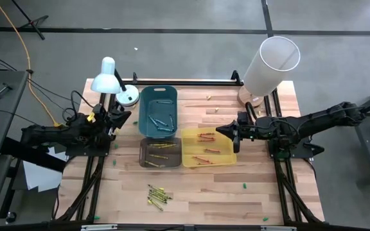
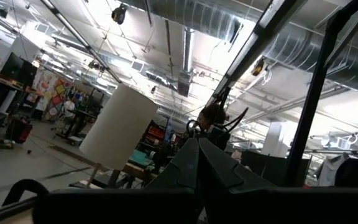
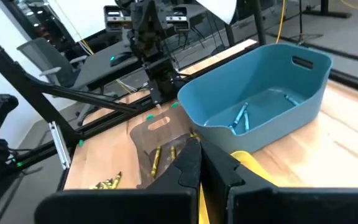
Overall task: Sort crayons
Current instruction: Put the green crayon into the black bin
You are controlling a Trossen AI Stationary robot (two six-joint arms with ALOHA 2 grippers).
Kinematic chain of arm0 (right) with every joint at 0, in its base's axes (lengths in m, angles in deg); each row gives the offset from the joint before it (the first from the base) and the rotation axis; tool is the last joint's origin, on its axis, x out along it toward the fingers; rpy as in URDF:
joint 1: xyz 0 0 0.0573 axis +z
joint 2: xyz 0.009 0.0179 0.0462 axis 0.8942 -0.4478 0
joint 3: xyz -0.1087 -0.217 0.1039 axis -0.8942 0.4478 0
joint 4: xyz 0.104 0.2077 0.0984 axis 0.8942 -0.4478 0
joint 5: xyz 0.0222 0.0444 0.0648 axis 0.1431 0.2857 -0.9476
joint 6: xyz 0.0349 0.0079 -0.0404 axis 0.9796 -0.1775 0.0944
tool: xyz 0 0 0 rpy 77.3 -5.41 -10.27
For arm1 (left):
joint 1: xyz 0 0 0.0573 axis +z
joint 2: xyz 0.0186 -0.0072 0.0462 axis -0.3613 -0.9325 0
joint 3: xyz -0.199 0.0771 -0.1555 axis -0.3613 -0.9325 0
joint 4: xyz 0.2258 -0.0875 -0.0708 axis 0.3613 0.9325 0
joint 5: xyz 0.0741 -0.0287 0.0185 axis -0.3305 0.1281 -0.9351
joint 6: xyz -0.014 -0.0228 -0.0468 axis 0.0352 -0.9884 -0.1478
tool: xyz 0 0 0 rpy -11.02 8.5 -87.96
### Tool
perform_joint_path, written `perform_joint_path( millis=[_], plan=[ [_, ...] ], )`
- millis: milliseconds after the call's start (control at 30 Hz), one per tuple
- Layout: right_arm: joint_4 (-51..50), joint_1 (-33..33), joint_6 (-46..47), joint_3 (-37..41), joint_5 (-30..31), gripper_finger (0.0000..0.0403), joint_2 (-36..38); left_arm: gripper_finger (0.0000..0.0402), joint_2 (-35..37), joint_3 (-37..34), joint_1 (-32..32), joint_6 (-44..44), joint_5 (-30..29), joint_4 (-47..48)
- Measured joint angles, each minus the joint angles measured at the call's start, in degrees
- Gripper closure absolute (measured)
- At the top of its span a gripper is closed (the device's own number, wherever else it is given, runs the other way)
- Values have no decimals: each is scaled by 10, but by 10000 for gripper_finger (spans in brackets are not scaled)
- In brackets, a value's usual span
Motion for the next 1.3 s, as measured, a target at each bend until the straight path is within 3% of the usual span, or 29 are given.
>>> perform_joint_path(
  millis=[933, 1000, 1167, 1300],
  plan=[
    [33, 0, 25, 0, -1, 403, 0, 402, 0, 2, 0, -10, -1, 4],
    [33, 0, 25, 0, 3, 403, 0, 402, -2, 25, -1, -32, -1, 68],
    [33, 0, 25, 0, 20, 403, 0, 402, -66, 160, -29, 4, 34, 412],
    [30, 0, 22, 0, 24, 403, 0, 402, -161, 251, -66, 60, 58, 518]
  ],
)
